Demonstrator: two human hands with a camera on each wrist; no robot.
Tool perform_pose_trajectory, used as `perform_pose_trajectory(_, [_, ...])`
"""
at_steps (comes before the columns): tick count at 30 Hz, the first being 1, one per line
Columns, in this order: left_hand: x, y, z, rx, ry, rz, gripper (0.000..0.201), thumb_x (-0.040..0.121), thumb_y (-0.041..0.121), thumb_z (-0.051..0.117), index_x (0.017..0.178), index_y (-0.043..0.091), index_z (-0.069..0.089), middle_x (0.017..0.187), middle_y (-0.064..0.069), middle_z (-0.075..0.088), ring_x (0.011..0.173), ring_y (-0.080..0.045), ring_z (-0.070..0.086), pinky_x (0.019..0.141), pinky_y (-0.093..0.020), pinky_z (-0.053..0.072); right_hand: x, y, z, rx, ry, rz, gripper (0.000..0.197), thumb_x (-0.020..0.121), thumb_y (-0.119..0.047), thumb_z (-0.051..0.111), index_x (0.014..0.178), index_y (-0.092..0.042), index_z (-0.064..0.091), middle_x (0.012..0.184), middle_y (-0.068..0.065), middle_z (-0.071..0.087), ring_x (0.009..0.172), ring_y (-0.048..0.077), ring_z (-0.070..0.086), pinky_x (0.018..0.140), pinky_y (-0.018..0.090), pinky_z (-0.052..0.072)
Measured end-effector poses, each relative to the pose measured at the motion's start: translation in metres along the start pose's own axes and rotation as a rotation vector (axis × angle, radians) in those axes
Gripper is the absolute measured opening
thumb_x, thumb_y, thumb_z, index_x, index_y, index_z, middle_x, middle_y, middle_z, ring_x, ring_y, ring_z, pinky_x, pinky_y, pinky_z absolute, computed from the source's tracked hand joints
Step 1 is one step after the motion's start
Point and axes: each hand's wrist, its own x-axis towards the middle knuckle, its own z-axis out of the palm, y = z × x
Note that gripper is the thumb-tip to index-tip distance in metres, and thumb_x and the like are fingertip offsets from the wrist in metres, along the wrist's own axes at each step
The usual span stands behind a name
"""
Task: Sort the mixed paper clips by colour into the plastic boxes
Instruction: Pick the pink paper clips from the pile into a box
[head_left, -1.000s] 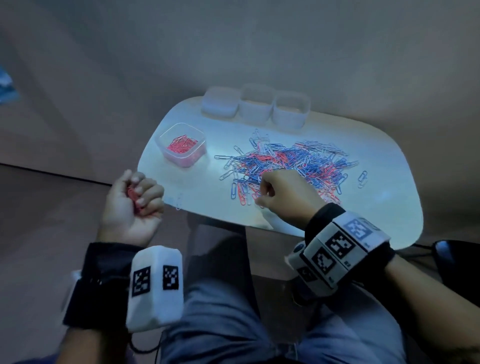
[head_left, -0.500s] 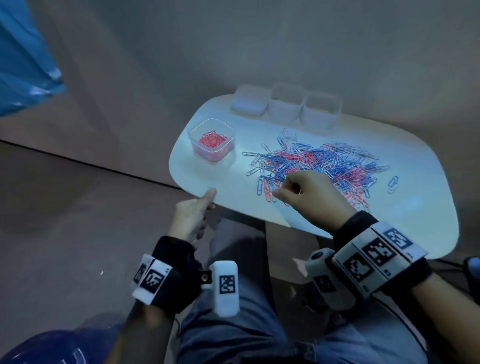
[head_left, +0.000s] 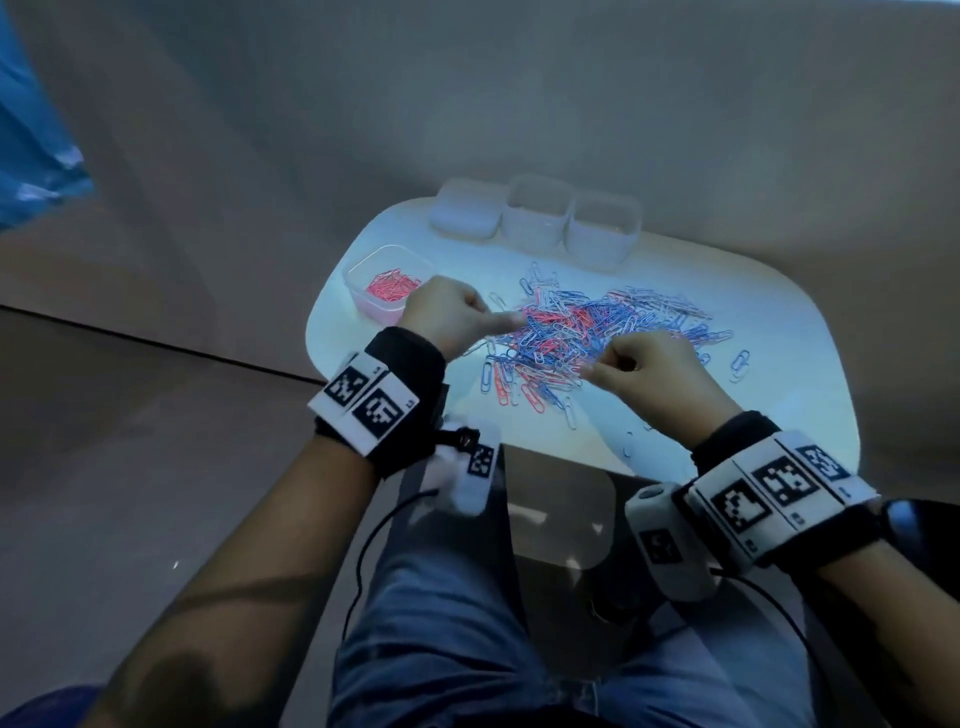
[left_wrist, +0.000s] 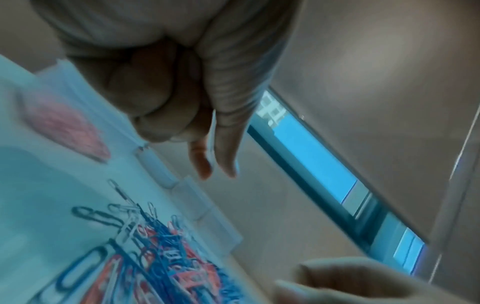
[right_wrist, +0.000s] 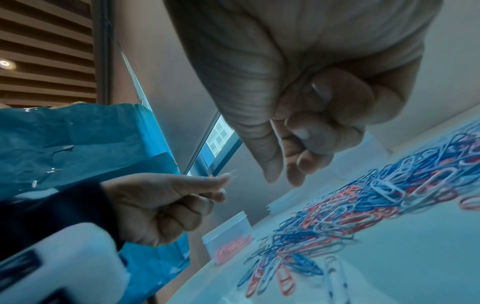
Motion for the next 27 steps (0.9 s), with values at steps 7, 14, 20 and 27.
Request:
perform_pose_trajectory(7, [-0.003, -0.026, 0.020, 0.293, -0.081, 0.039, 0.024, 0.066, 0.020, 0.082, 0.064, 0.017, 0.058, 0.064, 0.009, 0.049, 0.066, -0.012, 0.044, 0.053, -0.020, 0.031, 0.003, -0.020, 0.036, -0.251, -0.125, -0.089, 0.005, 0.082, -0.021, 0.063, 0.082, -0.016, 0.064, 0.089, 0.008, 0.064, 0.089, 0.025, 0.059, 0.074, 0.030, 0.043])
perform_pose_trajectory(14, [-0.001, -0.019, 0.021, 0.440, -0.165, 0.192, 0.013, 0.074, 0.016, 0.073, 0.078, 0.025, 0.066, 0.060, 0.012, 0.043, 0.065, -0.013, 0.043, 0.062, -0.023, 0.031, 0.019, -0.023, 0.037, -0.343, -0.128, 0.031, 0.022, 0.080, -0.028, 0.068, 0.091, -0.011, 0.060, 0.102, 0.012, 0.063, 0.098, 0.029, 0.059, 0.076, 0.031, 0.044])
perform_pose_trajectory(20, [-0.002, -0.020, 0.013, 0.388, -0.114, 0.285, 0.010, 0.078, 0.021, 0.073, 0.087, 0.017, 0.073, 0.054, 0.010, 0.040, 0.051, -0.004, 0.039, 0.052, -0.019, 0.027, 0.025, -0.019, 0.037, -0.214, -0.167, 0.061, 0.007, 0.078, -0.010, 0.067, 0.074, -0.007, 0.063, 0.090, 0.016, 0.068, 0.089, 0.030, 0.063, 0.081, 0.038, 0.053])
perform_pose_trajectory(27, [0.000, -0.023, -0.007, -0.059, 0.043, 0.191, 0.026, 0.091, 0.034, 0.056, 0.071, 0.018, 0.063, 0.041, 0.010, 0.031, 0.034, -0.004, 0.030, 0.041, -0.015, 0.022, 0.018, -0.035, 0.025, -0.099, -0.129, -0.089, 0.018, 0.086, -0.020, 0.060, 0.071, -0.016, 0.052, 0.075, -0.001, 0.056, 0.080, 0.019, 0.052, 0.072, 0.029, 0.040])
